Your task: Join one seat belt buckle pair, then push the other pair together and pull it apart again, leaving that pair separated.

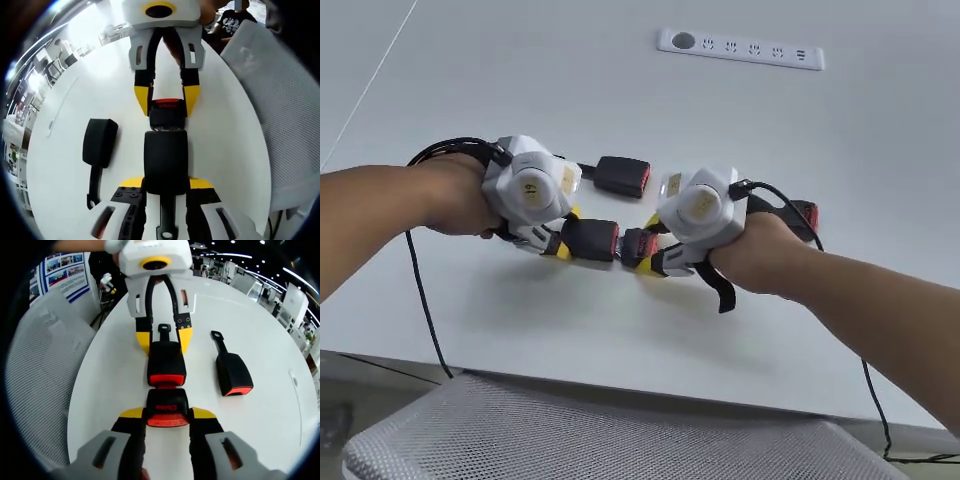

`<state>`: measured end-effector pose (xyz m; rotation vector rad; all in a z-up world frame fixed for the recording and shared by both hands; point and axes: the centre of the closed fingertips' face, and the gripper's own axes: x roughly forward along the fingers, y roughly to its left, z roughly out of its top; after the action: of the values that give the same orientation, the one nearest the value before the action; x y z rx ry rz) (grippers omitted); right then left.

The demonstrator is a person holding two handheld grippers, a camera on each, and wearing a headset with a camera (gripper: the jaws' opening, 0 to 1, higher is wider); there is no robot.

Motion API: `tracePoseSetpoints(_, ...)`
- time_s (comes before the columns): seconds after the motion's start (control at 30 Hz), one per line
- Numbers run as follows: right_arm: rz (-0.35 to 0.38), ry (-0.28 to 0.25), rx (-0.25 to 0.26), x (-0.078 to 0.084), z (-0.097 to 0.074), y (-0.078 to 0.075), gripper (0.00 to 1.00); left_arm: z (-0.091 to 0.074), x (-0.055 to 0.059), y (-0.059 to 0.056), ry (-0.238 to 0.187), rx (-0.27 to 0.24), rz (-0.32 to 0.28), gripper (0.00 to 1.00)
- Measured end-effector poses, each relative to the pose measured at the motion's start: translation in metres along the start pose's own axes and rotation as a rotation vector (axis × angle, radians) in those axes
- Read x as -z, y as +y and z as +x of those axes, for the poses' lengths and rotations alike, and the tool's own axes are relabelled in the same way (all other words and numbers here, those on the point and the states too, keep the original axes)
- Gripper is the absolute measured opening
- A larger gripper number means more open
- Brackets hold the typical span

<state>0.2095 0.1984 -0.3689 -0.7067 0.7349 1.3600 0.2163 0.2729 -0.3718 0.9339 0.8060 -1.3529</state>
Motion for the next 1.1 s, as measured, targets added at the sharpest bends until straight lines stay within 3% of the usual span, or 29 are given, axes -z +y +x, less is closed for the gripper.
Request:
tracePoseSetpoints(0.23,0.008,0.029,0.003,-0.002,0.001,0.0,0.33,0.001,-0.001,0.0,0.052,0.012,0.005,0.32)
tracePoseSetpoints(0.4,0.009,0.026,0.019,-0.004,0.0,0.001,0.35,-0.001,-0.001,0.0,0.049,-0.009,0.0,0.33)
tracePoseSetpoints(0.5,0.01,0.001,0.03,-0.014,-0.002,0.003,0.36,-0.002,0.0,-0.001,0.05,-0.017,0.018,0.35)
tracePoseSetpoints(0.63,-0.013,-0.017,0.034,-0.022,-0.007,0.004,0.37,-0.012,-0.001,-0.002,0.046,-0.015,0.011,0.37)
tracePoseSetpoints(0.87,-0.016,-0.062,0.052,-0.034,-0.031,-0.002,0.36,-0.036,-0.022,0.01,-0.025,-0.043,-0.02,0.39)
tracePoseSetpoints(1.0,-0.023,-0.057,0.069,-0.021,-0.05,-0.012,0.36,-0.04,-0.035,0.027,-0.057,-0.082,-0.021,0.41)
tracePoseSetpoints(1.1,-0.01,0.012,0.135,0.015,-0.071,-0.029,0.36,-0.037,-0.04,0.042,-0.061,-0.114,-0.006,0.42)
